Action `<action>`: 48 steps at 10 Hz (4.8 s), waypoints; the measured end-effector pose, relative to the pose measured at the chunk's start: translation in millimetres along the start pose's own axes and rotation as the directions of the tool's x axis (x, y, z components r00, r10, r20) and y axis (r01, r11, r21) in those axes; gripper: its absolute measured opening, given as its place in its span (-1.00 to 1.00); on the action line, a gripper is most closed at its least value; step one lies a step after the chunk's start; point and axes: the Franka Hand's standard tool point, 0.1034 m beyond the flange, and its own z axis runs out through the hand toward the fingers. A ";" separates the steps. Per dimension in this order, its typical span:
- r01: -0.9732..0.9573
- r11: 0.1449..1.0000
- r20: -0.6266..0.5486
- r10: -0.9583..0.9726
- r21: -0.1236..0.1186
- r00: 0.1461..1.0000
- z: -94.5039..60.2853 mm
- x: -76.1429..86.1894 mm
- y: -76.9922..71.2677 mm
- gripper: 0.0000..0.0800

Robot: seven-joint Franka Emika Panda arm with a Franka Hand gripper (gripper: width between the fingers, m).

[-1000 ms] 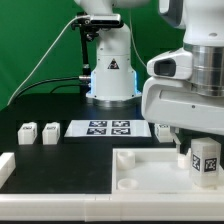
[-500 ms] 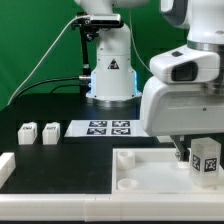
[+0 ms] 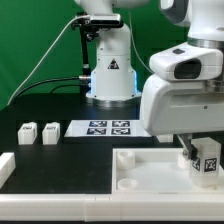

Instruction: Assemble one leg

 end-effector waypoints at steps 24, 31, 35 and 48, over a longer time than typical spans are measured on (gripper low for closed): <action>-0.679 0.734 0.021 0.679 -0.011 0.734 3.2 0.3 4.8 0.62; 0.153 0.988 0.021 -0.153 -0.029 0.988 3.7 0.5 -0.9 0.62; 0.214 0.976 0.024 -0.214 -0.028 0.977 4.4 0.0 0.6 0.56; -0.682 0.731 -0.015 0.682 -0.027 0.731 5.9 1.5 3.4 -0.27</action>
Offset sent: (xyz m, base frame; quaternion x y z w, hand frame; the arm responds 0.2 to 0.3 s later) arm 0.0000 0.0000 0.0000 0.0000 0.0000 0.0000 1.0000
